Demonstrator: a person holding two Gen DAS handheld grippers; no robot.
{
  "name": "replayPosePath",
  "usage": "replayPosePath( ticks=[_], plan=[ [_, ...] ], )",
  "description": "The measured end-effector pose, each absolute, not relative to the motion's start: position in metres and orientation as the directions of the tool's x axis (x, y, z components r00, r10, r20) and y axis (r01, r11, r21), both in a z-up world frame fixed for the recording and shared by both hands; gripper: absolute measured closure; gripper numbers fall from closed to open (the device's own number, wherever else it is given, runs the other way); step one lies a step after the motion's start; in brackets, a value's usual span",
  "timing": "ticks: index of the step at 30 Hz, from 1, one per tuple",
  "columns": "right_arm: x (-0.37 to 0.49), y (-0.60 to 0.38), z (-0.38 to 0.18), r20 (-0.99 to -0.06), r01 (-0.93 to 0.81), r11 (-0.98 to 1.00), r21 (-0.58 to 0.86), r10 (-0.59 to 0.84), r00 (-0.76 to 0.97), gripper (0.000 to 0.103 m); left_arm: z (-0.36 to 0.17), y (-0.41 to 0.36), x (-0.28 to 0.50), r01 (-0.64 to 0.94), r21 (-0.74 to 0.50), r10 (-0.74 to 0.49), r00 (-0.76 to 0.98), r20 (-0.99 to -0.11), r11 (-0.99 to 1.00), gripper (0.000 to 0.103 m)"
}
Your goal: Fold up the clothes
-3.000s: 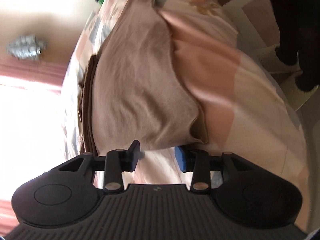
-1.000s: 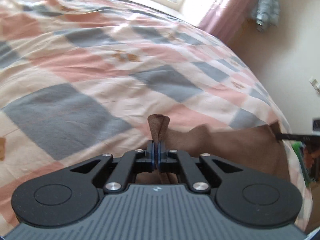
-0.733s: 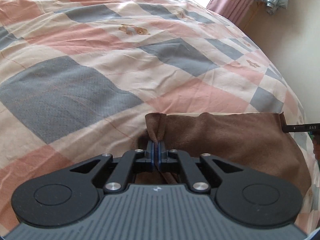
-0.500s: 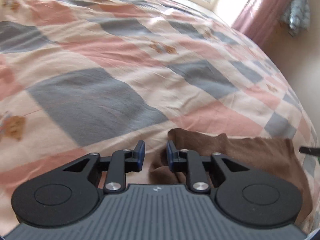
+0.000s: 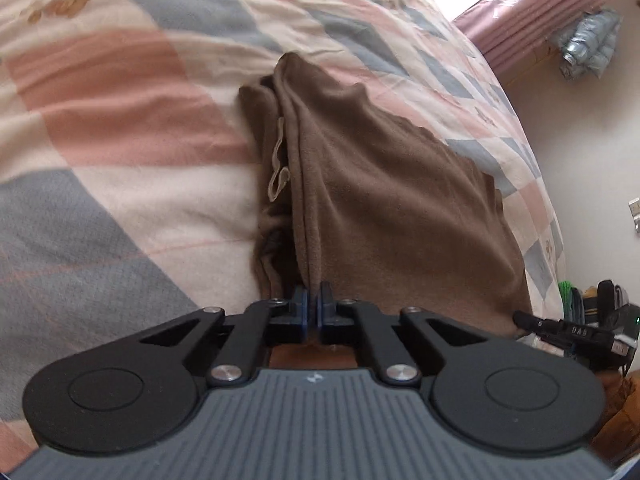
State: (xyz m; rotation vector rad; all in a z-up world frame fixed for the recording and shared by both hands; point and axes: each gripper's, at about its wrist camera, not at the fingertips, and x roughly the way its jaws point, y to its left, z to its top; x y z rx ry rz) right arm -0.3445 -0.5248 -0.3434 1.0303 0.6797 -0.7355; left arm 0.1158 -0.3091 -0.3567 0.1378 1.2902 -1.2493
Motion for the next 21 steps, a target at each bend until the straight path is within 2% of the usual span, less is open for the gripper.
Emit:
replayPosePath(
  ticks=[3, 6, 8, 10, 11, 12, 14, 16, 19, 21],
  plan=[
    [-0.35, -0.523, -0.339, -0.788, 0.808, 0.325, 0.492, -0.229, 0.572, 0.1, -0.356, -0.305, 0.115, 0.777, -0.498, -0.588, -0.21, -0.781, 0.385, 0.101],
    [-0.344, -0.519, -0.354, -0.836, 0.838, 0.318, 0.444, -0.188, 0.515, 0.099, -0.37, -0.305, 0.111, 0.808, -0.44, -0.519, -0.2, -0.831, 0.392, 0.098],
    [-0.338, -0.52, -0.352, -0.859, 0.859, 0.316, 0.403, -0.192, 0.474, 0.092, -0.366, -0.308, 0.109, 0.827, -0.404, -0.506, -0.174, -0.845, 0.39, 0.095],
    [-0.332, -0.519, -0.337, -0.868, 0.878, 0.333, 0.344, -0.242, 0.433, 0.078, -0.349, -0.31, 0.108, 0.859, -0.333, -0.507, -0.103, -0.856, 0.389, 0.09],
    [-0.328, -0.519, -0.327, -0.865, 0.883, 0.353, 0.31, -0.281, 0.416, 0.076, -0.34, -0.309, 0.11, 0.866, -0.308, -0.518, -0.068, -0.852, 0.393, 0.088],
    [-0.324, -0.517, -0.317, -0.859, 0.887, 0.373, 0.271, -0.323, 0.398, 0.065, -0.331, -0.309, 0.112, 0.871, -0.288, -0.532, -0.036, -0.846, 0.399, 0.09],
    [-0.314, -0.515, -0.299, -0.837, 0.888, 0.411, 0.205, -0.397, 0.377, 0.062, -0.313, -0.311, 0.118, 0.875, -0.279, -0.572, -0.003, -0.82, 0.396, 0.09],
    [-0.308, -0.522, -0.291, -0.82, 0.878, 0.423, 0.222, -0.406, 0.403, 0.052, -0.303, -0.324, 0.127, 0.868, -0.315, -0.61, -0.019, -0.793, 0.383, 0.087],
    [-0.305, -0.544, -0.29, -0.8, 0.874, 0.398, 0.278, -0.407, 0.44, 0.051, -0.302, -0.352, 0.146, 0.841, -0.381, -0.653, -0.044, -0.756, 0.384, 0.073],
    [-0.302, -0.565, -0.294, -0.791, 0.871, 0.389, 0.301, -0.408, 0.455, 0.052, -0.311, -0.382, 0.163, 0.815, -0.428, -0.665, -0.071, -0.743, 0.391, 0.073]
  ],
)
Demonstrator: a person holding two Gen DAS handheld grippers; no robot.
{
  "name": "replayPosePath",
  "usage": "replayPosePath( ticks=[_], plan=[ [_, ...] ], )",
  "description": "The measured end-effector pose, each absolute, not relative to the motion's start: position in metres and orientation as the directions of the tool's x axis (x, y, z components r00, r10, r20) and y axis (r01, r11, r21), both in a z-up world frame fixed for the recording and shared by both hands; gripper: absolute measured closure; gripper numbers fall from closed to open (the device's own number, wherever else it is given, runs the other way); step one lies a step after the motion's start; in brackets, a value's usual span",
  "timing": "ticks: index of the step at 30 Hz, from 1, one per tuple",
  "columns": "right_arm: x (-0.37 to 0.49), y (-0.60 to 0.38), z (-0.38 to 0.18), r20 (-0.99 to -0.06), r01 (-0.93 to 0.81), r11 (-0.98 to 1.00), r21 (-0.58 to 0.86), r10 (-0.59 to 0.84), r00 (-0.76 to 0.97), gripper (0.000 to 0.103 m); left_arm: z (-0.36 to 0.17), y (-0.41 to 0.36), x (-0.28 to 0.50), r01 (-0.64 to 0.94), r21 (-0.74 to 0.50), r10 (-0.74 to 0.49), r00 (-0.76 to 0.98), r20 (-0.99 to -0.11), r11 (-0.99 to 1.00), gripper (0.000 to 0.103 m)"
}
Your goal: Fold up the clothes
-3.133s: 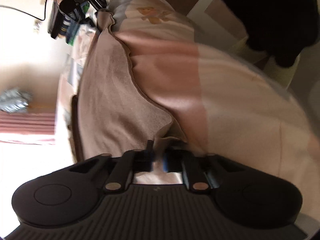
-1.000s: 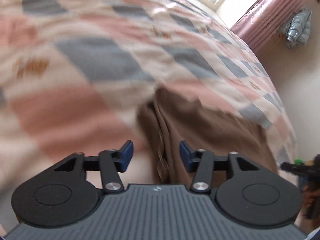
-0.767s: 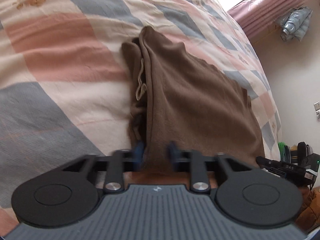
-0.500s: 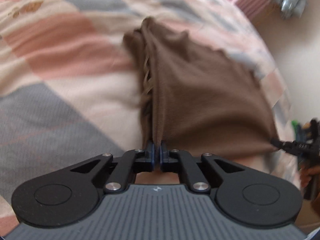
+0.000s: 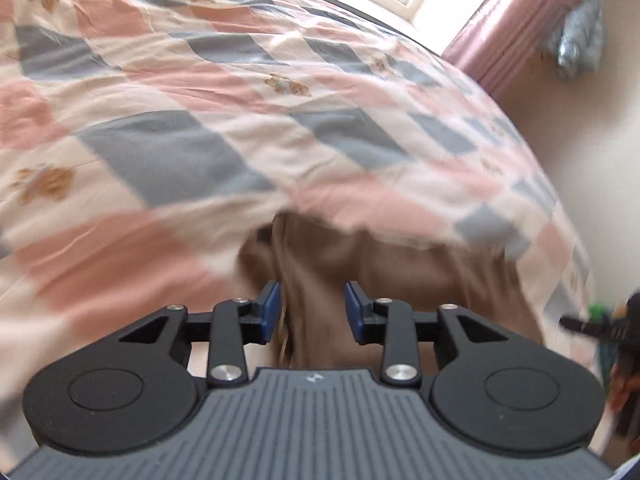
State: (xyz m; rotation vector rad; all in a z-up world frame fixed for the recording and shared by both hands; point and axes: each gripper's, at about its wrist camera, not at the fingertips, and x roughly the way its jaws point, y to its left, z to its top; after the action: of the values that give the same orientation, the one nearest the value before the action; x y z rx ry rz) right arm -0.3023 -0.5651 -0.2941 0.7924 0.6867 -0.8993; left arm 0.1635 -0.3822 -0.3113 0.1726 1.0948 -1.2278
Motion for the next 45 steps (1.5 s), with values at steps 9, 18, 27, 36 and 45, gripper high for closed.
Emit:
replayPosePath(
  ticks=[9, 18, 27, 36, 45],
  plan=[
    [-0.28, -0.645, -0.337, -0.78, 0.867, 0.373, 0.332, -0.409, 0.474, 0.062, -0.365, -0.451, 0.192, 0.797, -0.422, -0.609, -0.088, -0.789, 0.432, 0.073],
    [-0.271, -0.638, -0.33, -0.705, 0.801, 0.503, 0.325, -0.435, 0.56, 0.1, -0.35, -0.447, 0.185, 0.843, -0.434, -0.722, -0.081, -0.688, 0.319, 0.102],
    [-0.275, -0.654, -0.339, -0.705, 0.84, 0.456, 0.295, -0.489, 0.514, 0.101, -0.362, -0.451, 0.199, 0.853, -0.379, -0.721, -0.004, -0.693, 0.359, 0.102],
    [-0.261, -0.645, -0.337, -0.757, 0.923, 0.364, 0.124, -0.567, 0.325, 0.071, -0.362, -0.455, 0.195, 0.857, -0.212, -0.64, 0.165, -0.75, 0.47, 0.085],
    [-0.181, -0.588, -0.326, -0.728, 0.705, 0.701, 0.107, -0.428, 0.535, 0.072, -0.335, -0.467, 0.106, 0.974, -0.155, -0.695, 0.004, -0.719, 0.166, 0.088]
  ],
)
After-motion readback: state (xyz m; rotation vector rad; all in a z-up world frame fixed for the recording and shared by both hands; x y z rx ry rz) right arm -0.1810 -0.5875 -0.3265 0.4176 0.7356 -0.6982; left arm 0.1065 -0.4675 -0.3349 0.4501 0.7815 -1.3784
